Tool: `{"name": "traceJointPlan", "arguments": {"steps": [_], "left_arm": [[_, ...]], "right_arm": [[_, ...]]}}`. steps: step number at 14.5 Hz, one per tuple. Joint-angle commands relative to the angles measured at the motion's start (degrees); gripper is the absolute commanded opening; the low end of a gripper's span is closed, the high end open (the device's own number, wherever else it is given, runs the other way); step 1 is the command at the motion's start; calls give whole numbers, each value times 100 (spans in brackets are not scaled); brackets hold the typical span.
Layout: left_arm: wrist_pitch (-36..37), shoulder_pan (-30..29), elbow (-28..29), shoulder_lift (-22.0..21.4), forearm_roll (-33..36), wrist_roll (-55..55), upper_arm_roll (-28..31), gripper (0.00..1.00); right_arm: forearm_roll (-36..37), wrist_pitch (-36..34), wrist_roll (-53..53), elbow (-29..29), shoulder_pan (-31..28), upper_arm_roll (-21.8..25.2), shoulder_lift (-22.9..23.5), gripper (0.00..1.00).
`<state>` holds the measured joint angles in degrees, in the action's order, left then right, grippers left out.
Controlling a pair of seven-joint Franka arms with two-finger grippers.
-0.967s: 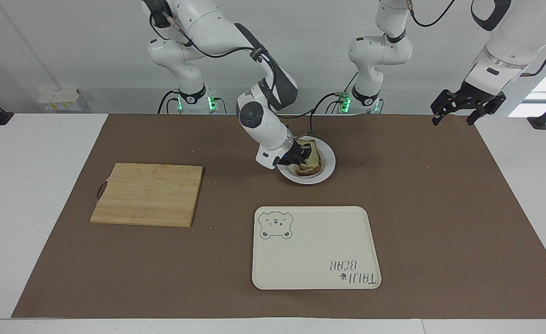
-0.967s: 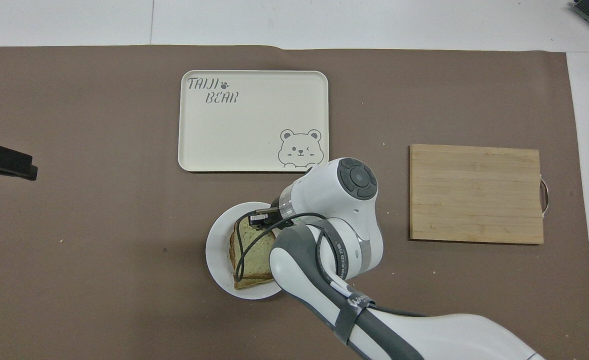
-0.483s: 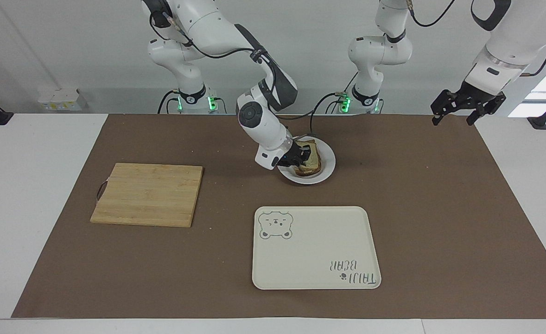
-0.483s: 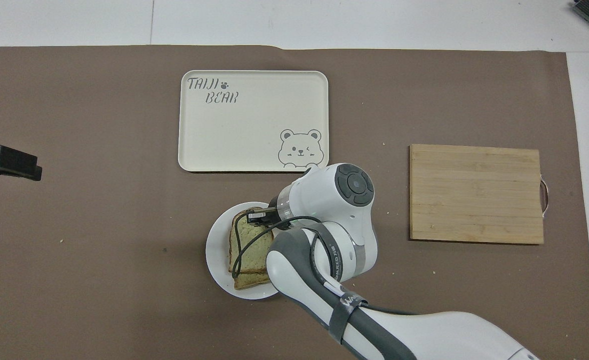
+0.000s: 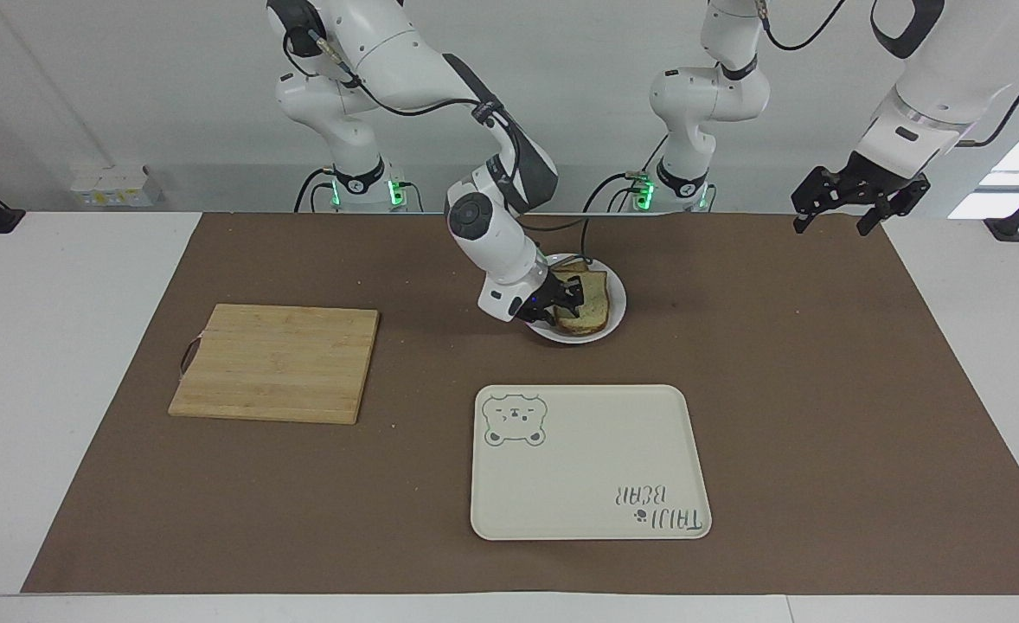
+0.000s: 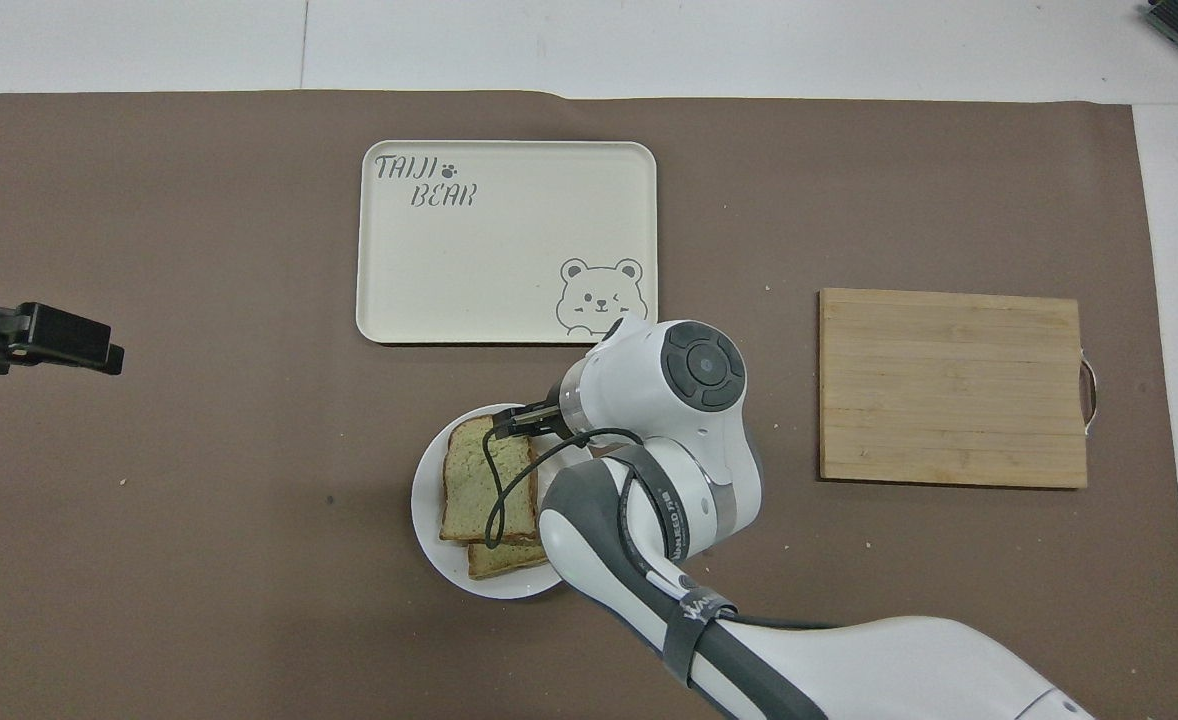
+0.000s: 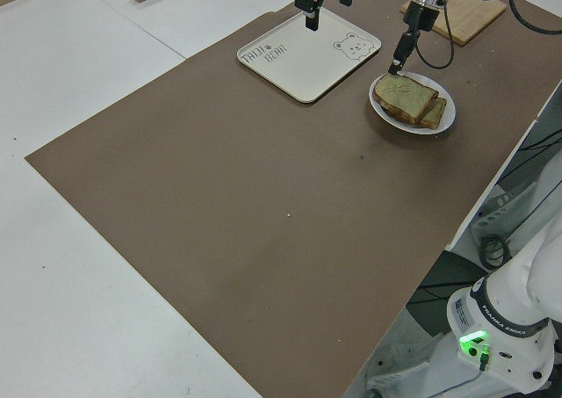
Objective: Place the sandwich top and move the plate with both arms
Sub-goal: 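Withdraw the right gripper while the left gripper reaches the plate rim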
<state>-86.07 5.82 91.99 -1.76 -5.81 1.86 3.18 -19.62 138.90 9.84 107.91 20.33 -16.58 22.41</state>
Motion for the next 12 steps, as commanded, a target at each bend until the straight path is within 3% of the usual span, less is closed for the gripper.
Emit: {"name": "traceJointPlan", "arguments": {"steps": [1,8,12], "left_arm": [[-435,69,740,-368,-296,86,69,100],[-1235,86,2085,-615,-1149,965,69,100],[-1735,191,2752,-641,-1536,1193,42,100]], "right_arm": [[668,58,-96,-68,-187,-21,-35,100],[2338,-91,-131,-77,-925,-21,-254,100],[2463,-810,-140,-147,-1294,-21,-781,100]]}}
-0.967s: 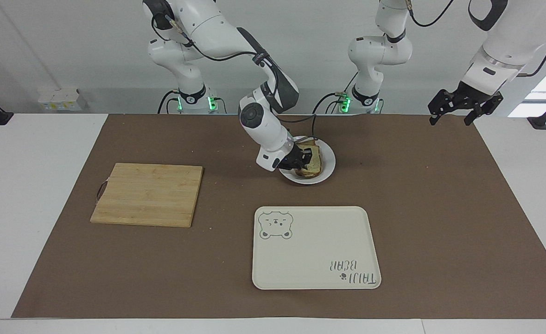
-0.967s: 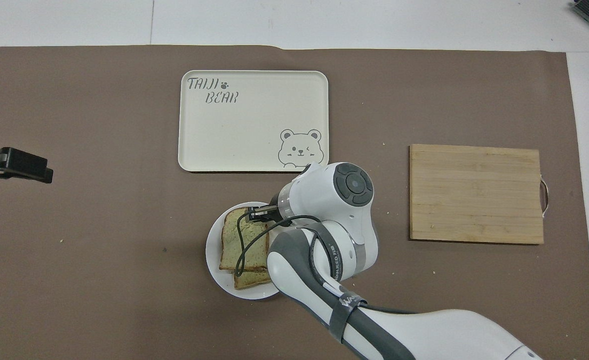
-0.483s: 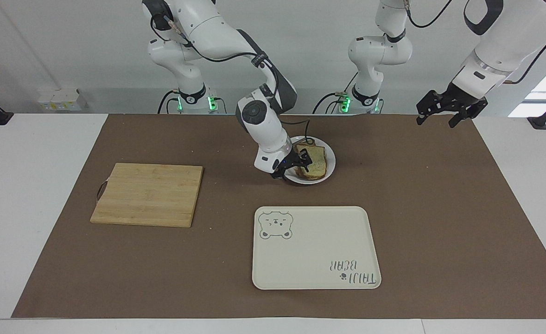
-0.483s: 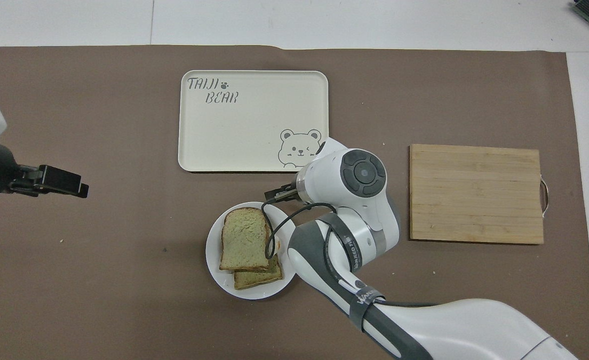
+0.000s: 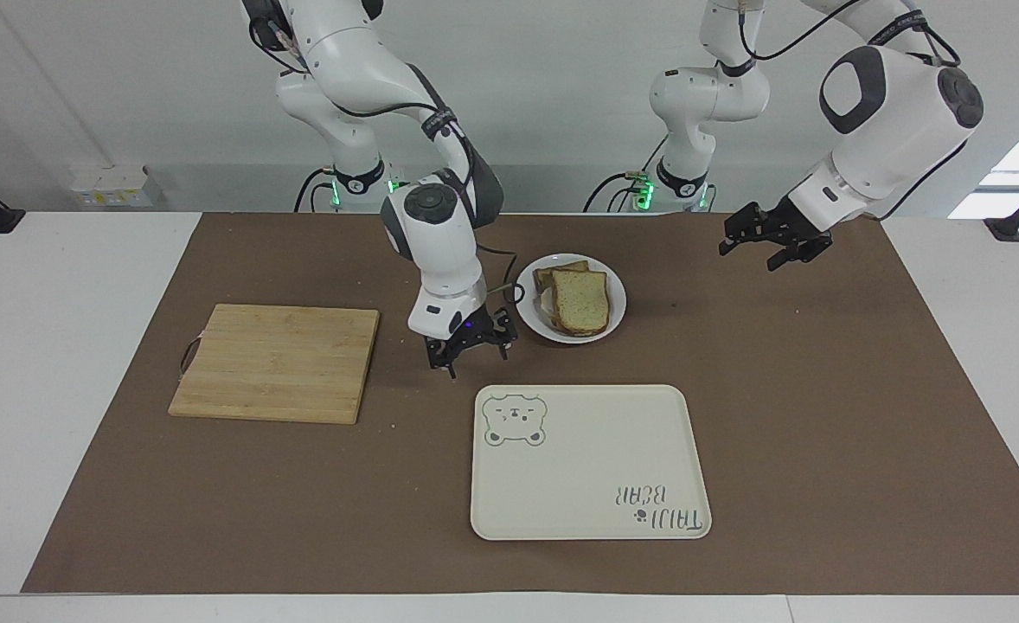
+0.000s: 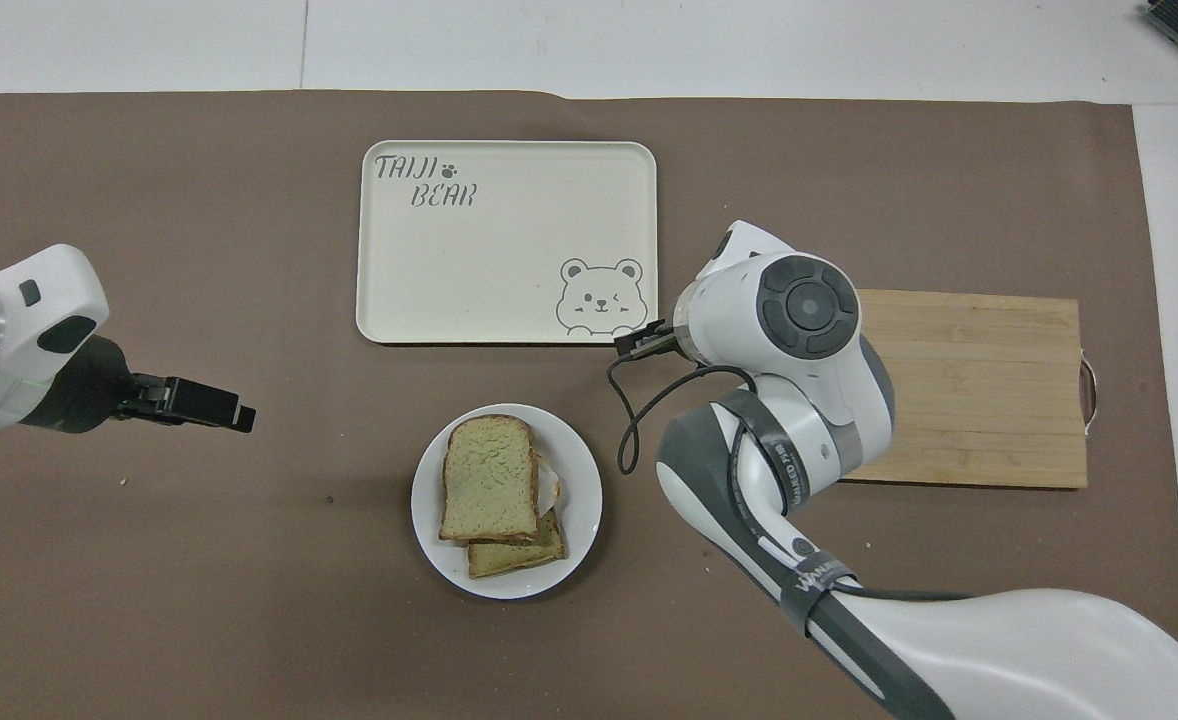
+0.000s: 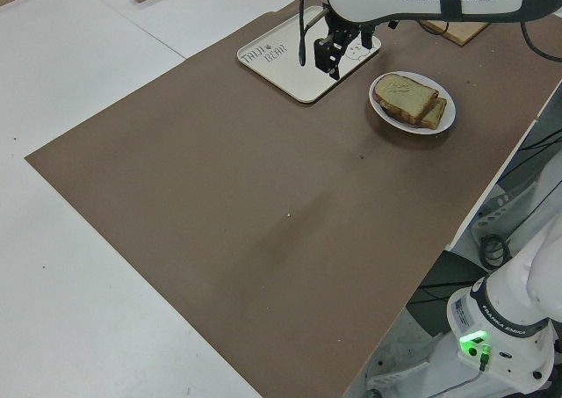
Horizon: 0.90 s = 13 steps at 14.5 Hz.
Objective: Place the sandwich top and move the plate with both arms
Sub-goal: 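Withdraw the right gripper while the left gripper reaches the plate rim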
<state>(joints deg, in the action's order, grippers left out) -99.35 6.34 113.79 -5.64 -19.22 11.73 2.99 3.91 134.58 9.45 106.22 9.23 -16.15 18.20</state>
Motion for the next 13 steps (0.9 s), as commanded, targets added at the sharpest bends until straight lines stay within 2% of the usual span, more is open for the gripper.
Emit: {"name": "traceJointPlan", "arguments": {"steps": [1,3,5,7,10,11,13], "left_arm": [[-593,200,766,-253,-292,259,61,100],[-953,419,1074,-244,-363,251,61,98],[-1348,586,1408,-192,-564,260,61,92],[-1936,736,1890,-130,-906,269,61,90],[-2528,930,2340,89,-1582,1013,61,87],[-2607,956,2411,168,-1863,1346,61,84],[-2878,1078,2569,265,-2207,1674,61,71]], "right_arm": [[110,-667,-101,-92,-246,-64,-465,100],[145,-1256,-101,-373,-334,-55,-597,100],[363,-1574,-101,-453,-343,-55,-790,100],[505,-1689,-101,-462,-369,-55,-975,100],[505,-1821,-110,-515,-571,-64,-1239,100],[496,-1856,-110,-559,-606,-64,-1344,100],[479,-2014,-110,-673,-720,-64,-1503,100]]}}
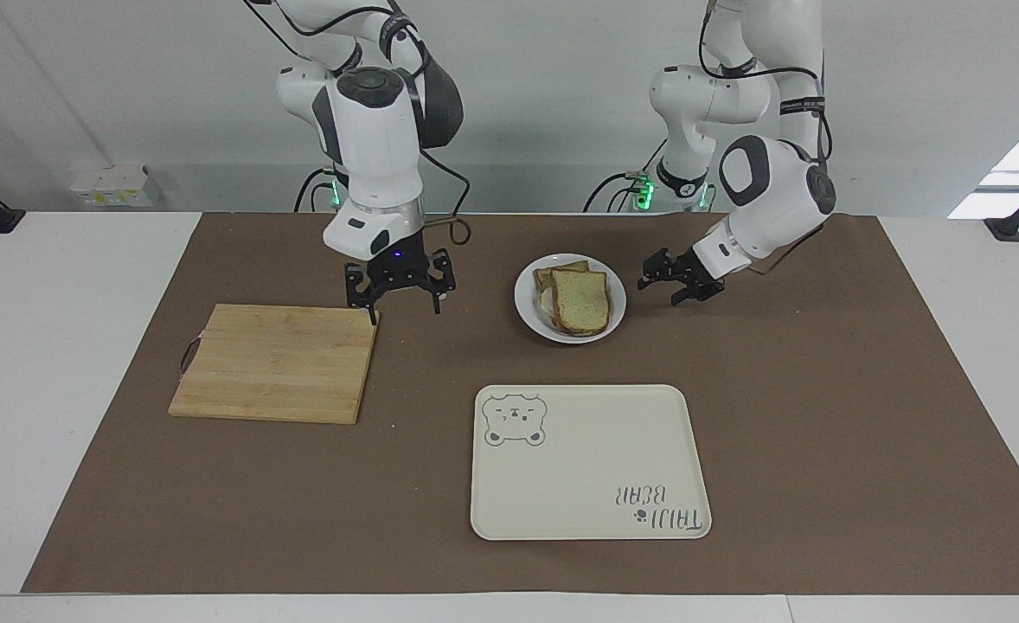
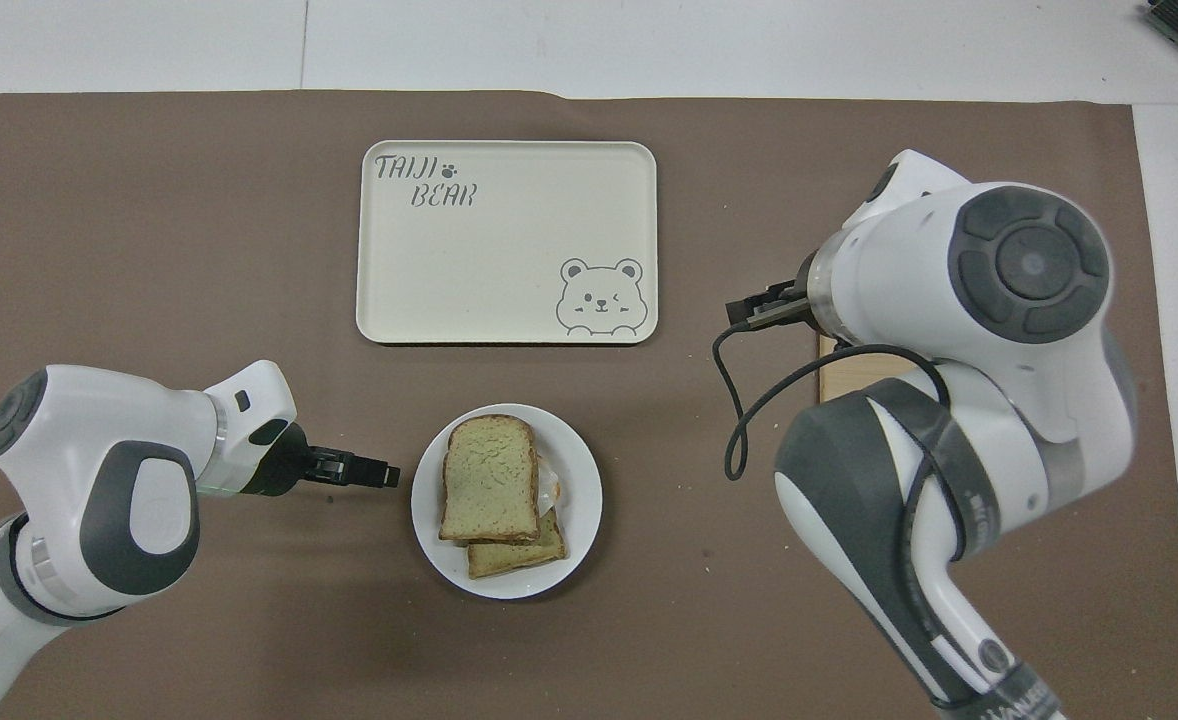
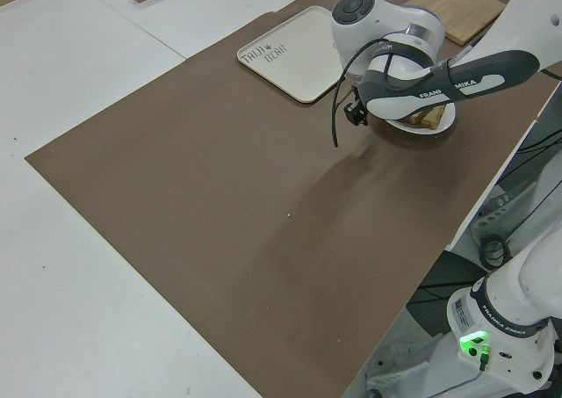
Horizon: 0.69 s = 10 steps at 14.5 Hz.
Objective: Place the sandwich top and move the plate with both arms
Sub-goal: 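Withdraw the right gripper while the left gripper reaches the plate rim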
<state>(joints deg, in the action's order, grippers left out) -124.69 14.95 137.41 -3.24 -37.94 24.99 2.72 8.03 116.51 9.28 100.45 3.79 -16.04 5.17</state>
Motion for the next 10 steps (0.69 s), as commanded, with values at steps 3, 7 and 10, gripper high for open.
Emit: {"name": "traceJointPlan", "arguments": {"steps": [3,7,10], "left_arm": [[-459,456,286,-1,-442,358,106,61],[-915,781,497,113,-565,358,89,57],[-943,886,541,105,-574,358,106,54]], "right_arm": [[41,-523,-84,-420,-255,-48,-262,100],[-21,-944,-75,-894,-343,57,-315,100],[-21,-1306,-14,-1045,-378,119,-393,100]]}}
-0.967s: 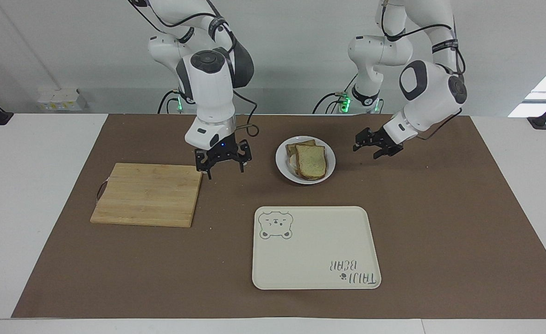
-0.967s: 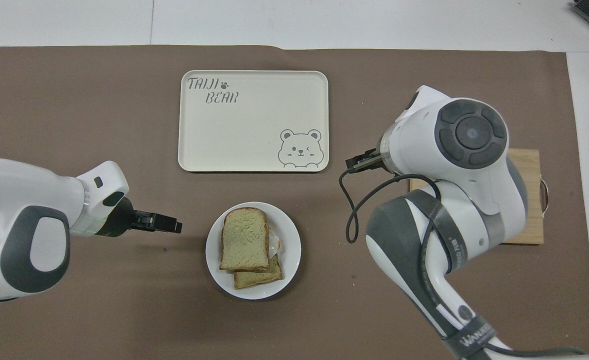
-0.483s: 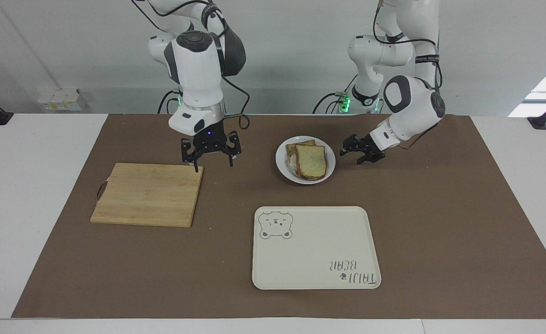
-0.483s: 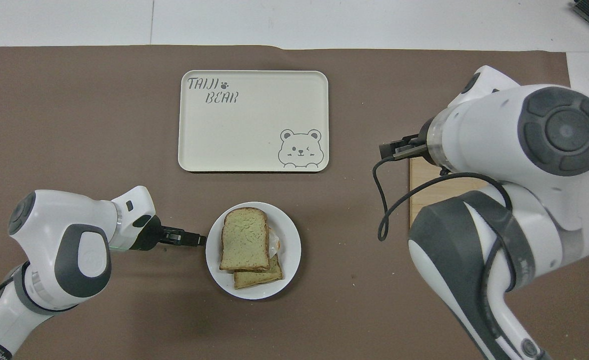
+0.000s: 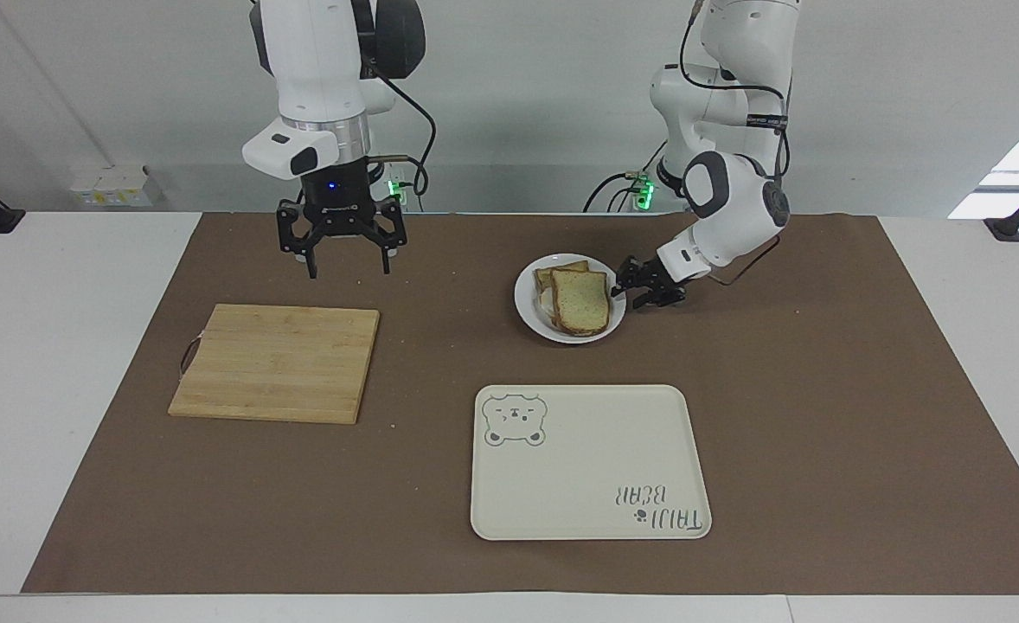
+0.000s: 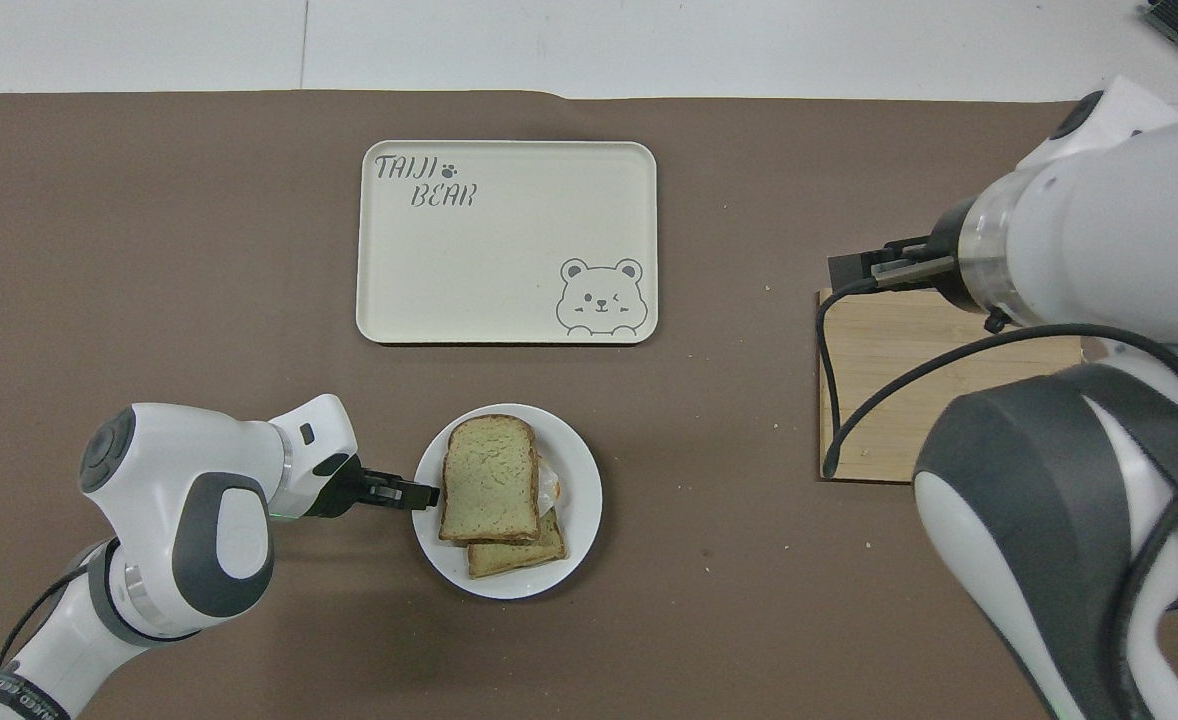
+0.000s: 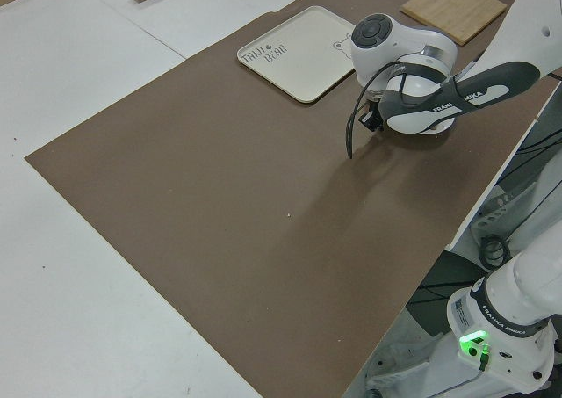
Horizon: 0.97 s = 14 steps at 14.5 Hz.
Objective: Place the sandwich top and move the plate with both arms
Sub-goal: 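Withdraw the right gripper while the left gripper reaches the plate rim, then grip the plate rim with the left gripper while the right gripper retracts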
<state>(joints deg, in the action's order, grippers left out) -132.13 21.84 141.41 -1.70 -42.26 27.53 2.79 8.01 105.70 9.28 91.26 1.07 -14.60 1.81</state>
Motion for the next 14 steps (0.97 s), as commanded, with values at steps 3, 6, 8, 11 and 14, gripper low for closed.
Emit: {"name": "traceJointPlan", "arguments": {"steps": [3,6,8,11,14], "left_arm": [[-296,312,212,-41,-142,103,99,52],[-384,409,308,-32,-142,112,81,52],[-454,497,326,29,-300,112,81,51],[-586,558,326,118,-633,173,81,33],[-595,585,300,126,-705,208,81,0]], "right_arm": [[-89,-348,-5,-126,-133,167,-285,100],[-572,-621,-5,-126,-124,606,-496,100],[-573,-866,-5,-126,-133,782,-567,100],[-581,-1130,-5,-108,-124,1124,-707,100],[-573,-1315,-14,-82,-133,1459,-734,100]]}}
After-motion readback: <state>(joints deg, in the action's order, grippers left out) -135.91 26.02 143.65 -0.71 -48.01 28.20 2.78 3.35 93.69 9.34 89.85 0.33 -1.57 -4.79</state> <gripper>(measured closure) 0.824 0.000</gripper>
